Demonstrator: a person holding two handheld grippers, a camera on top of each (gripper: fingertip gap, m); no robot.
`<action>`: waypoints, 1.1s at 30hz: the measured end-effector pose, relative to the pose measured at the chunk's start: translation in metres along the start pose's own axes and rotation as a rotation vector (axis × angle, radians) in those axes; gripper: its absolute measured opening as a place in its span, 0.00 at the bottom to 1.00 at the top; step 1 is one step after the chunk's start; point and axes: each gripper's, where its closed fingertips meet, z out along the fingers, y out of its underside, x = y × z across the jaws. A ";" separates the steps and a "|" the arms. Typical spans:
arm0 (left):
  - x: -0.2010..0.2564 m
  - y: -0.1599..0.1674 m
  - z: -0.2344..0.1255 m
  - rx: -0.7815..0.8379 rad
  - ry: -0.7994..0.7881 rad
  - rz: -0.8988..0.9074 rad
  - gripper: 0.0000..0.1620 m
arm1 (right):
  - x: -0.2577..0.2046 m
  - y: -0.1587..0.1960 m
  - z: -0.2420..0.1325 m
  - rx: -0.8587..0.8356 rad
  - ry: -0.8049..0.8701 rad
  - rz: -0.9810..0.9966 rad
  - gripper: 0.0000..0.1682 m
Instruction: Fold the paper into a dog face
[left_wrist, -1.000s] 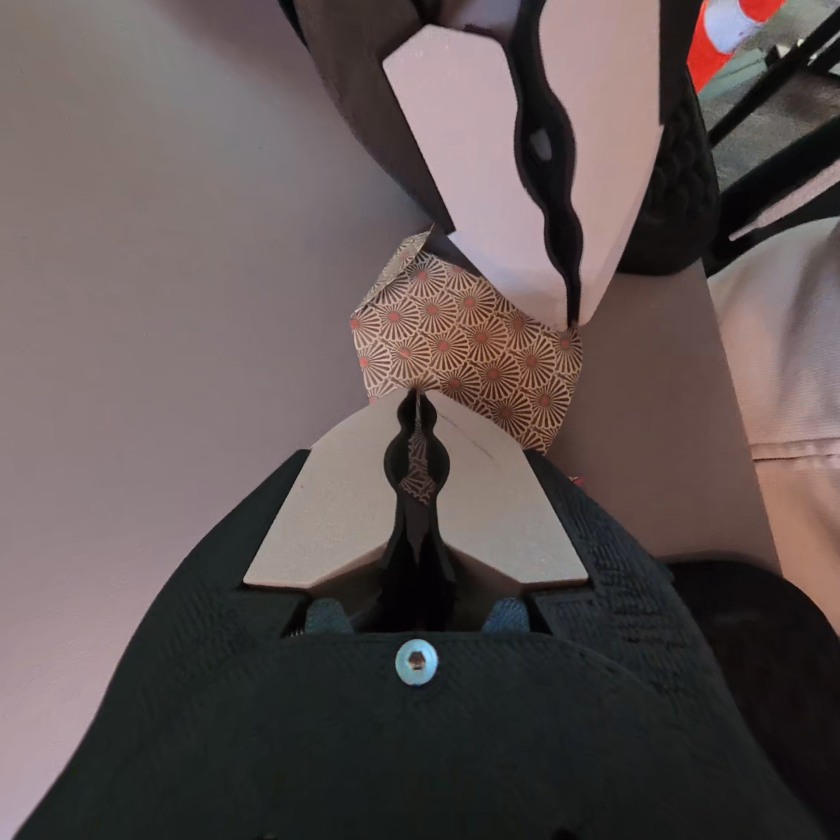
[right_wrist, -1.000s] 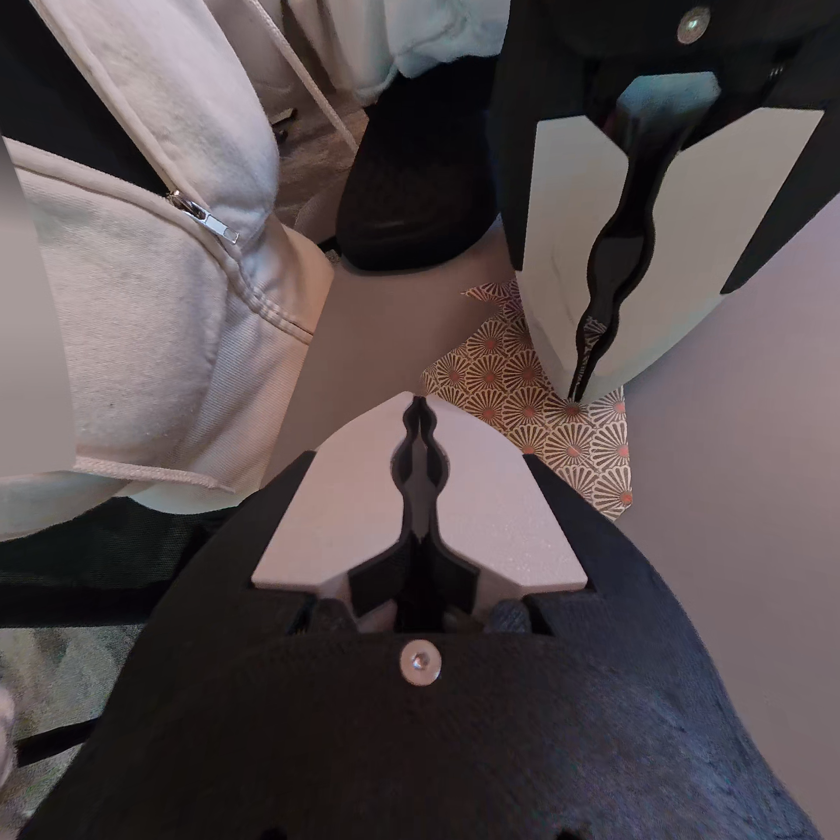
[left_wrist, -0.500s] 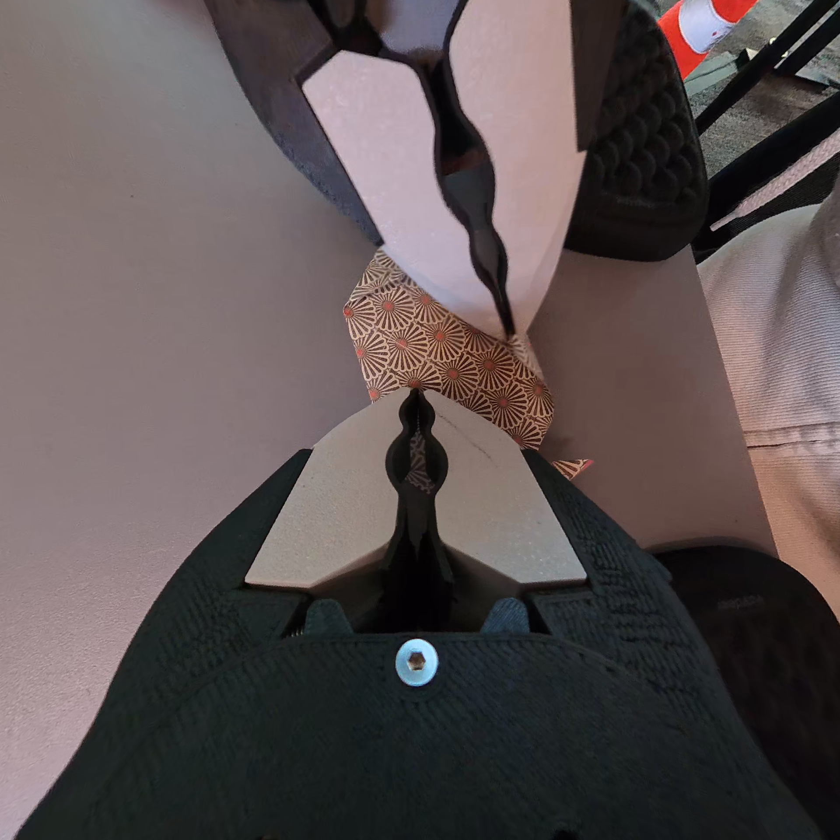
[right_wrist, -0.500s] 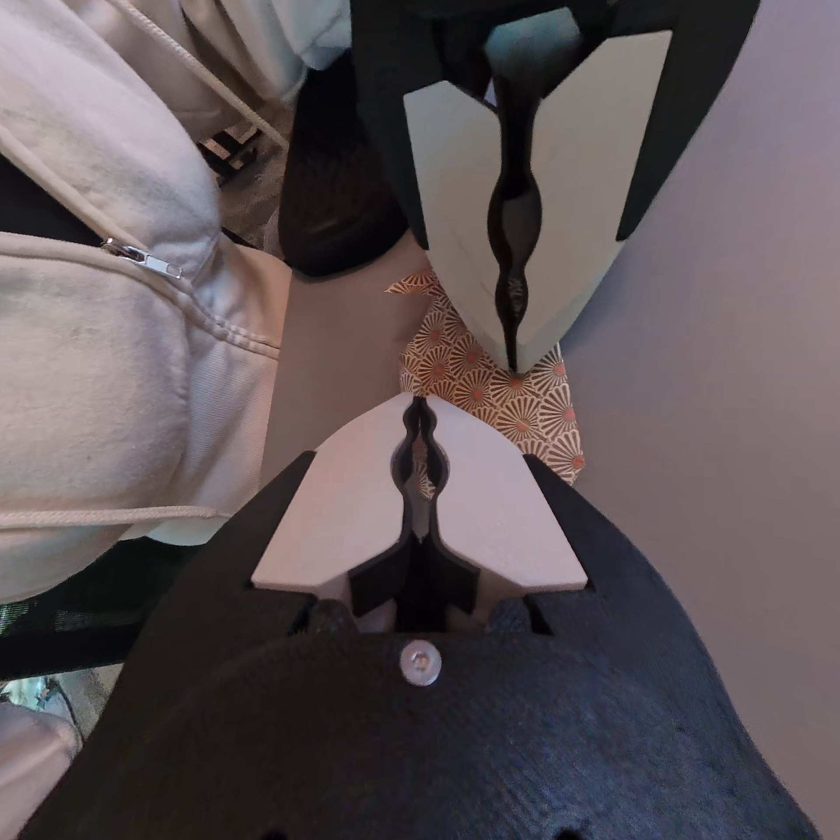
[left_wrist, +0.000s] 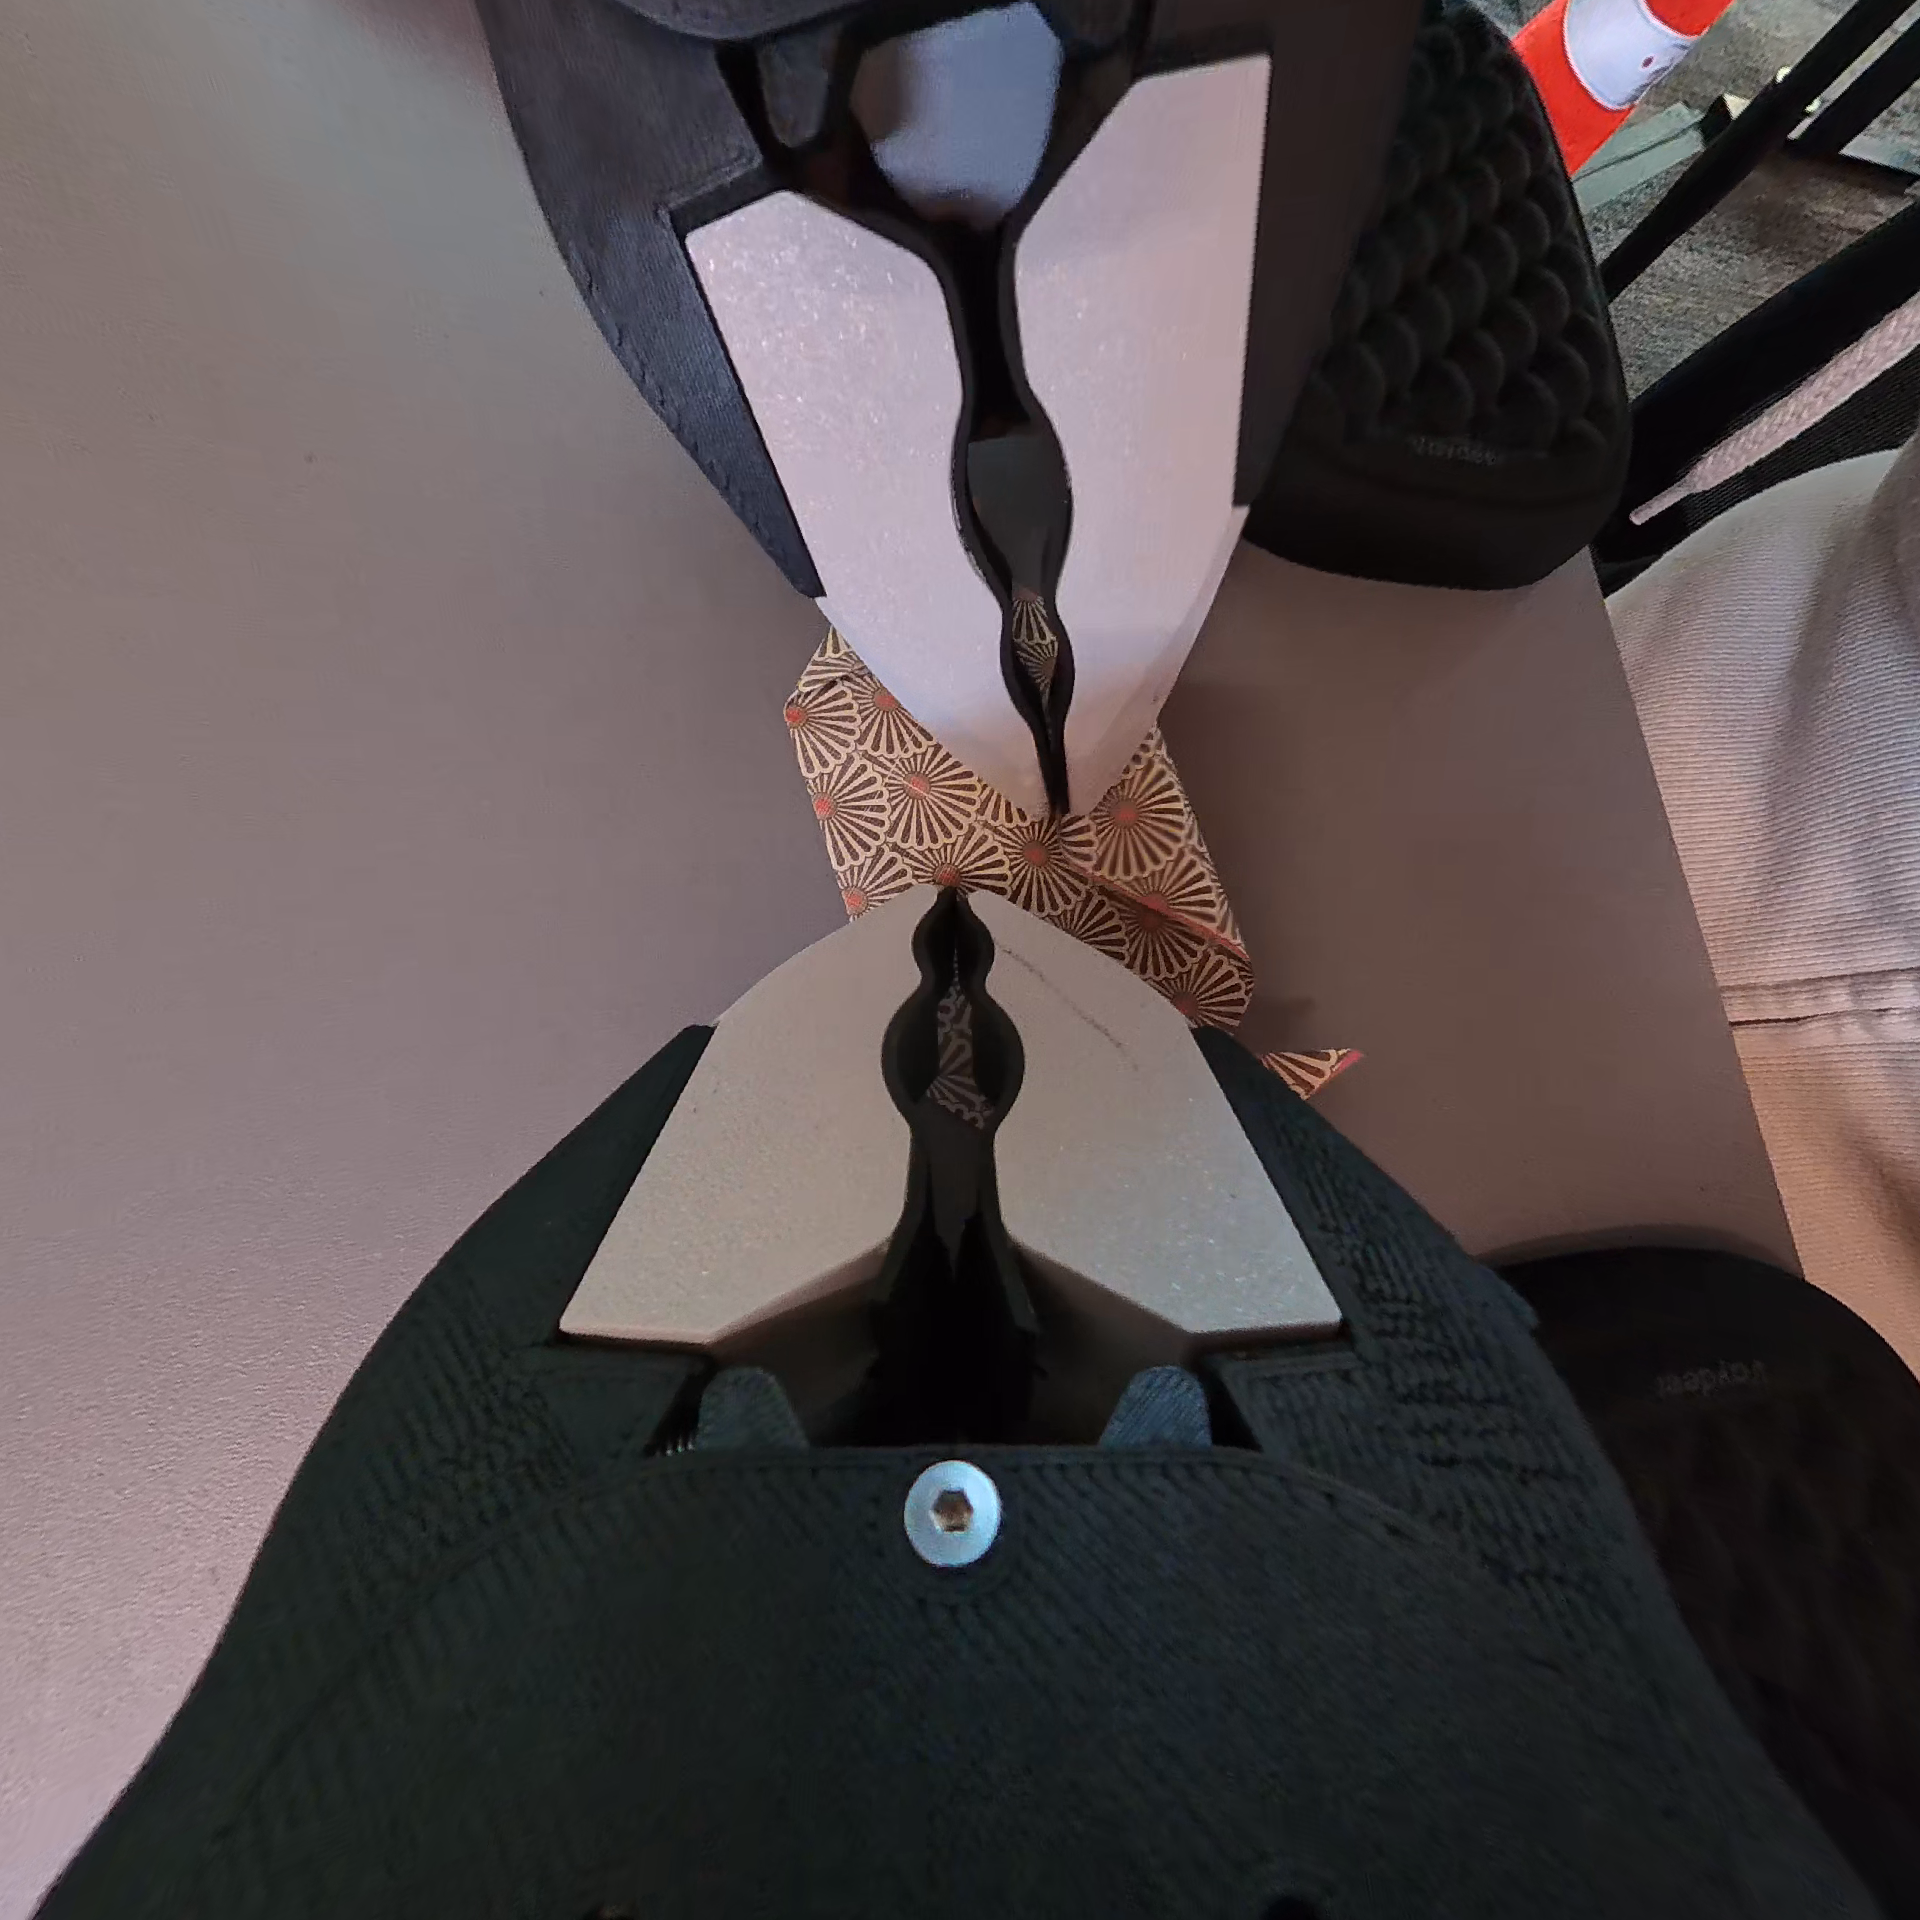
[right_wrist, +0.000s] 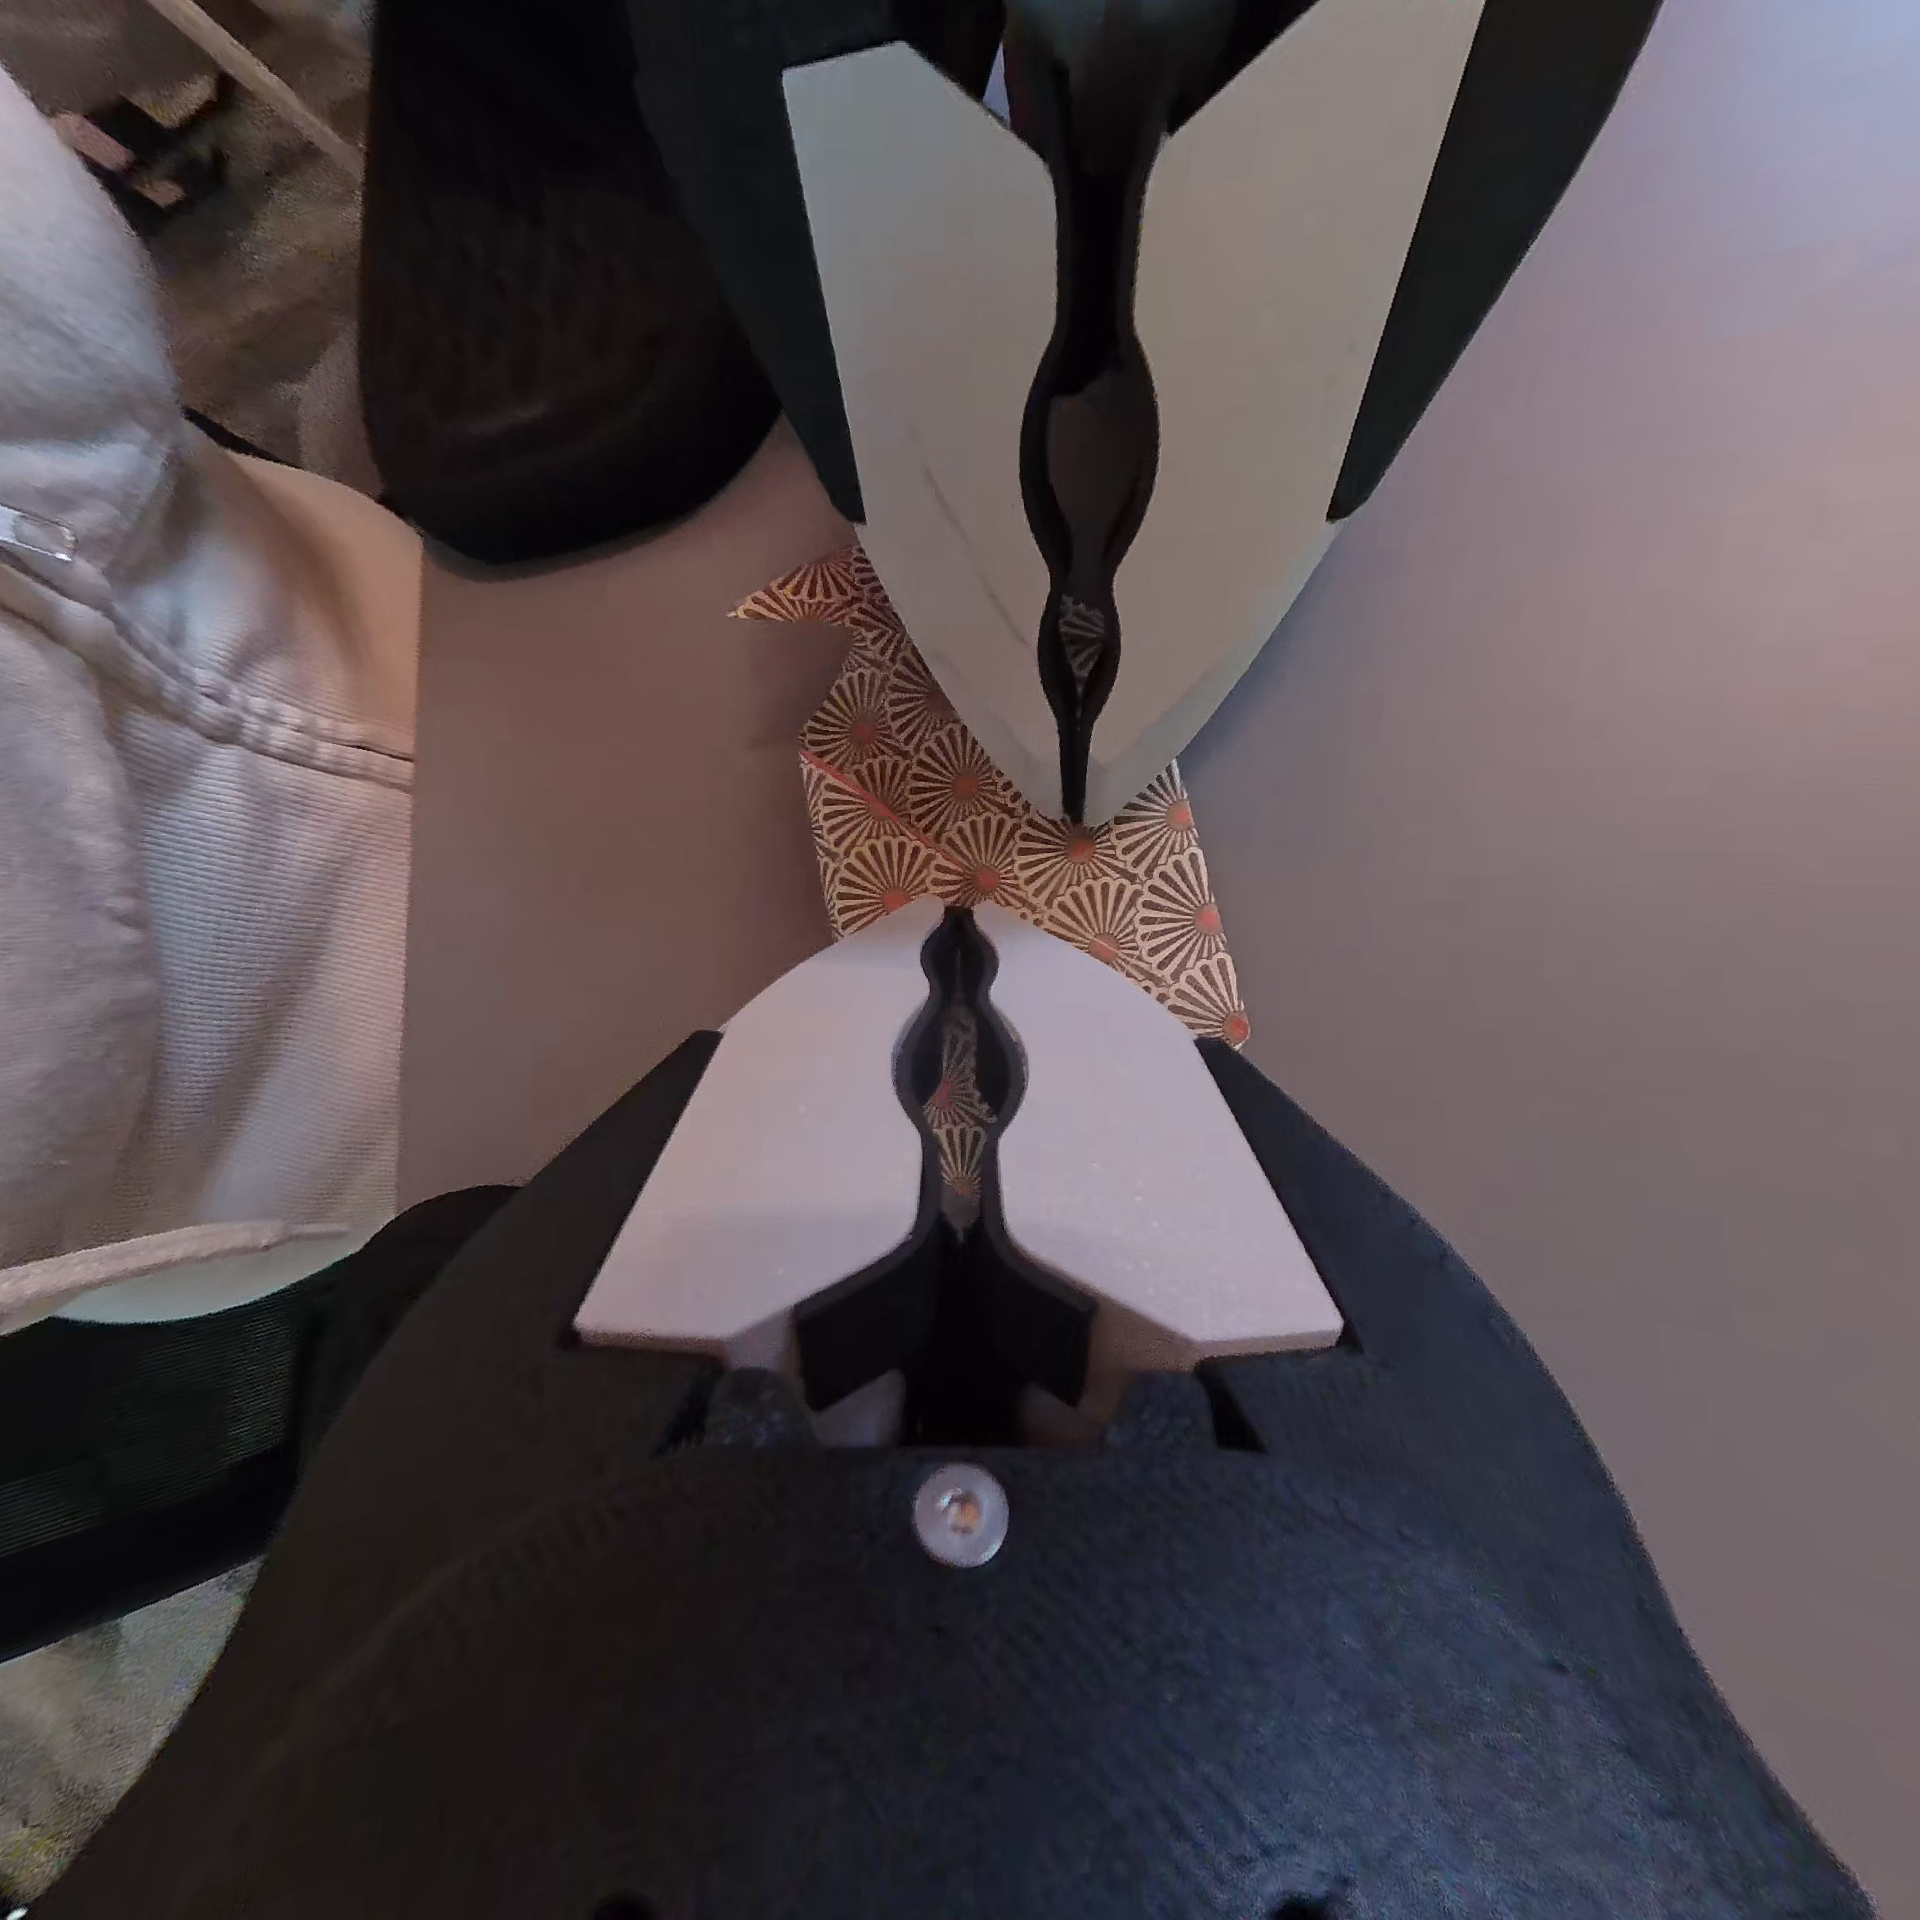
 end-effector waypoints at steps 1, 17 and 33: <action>0.000 0.000 0.000 0.000 0.000 0.000 0.00 | 0.000 0.000 0.000 -0.001 0.015 -0.010 0.00; 0.000 0.000 0.000 -0.007 -0.020 0.018 0.00 | 0.003 0.001 0.000 -0.093 0.147 -0.045 0.00; 0.009 -0.012 0.002 0.005 -0.155 0.024 0.11 | 0.004 0.002 0.001 -0.163 0.204 0.004 0.00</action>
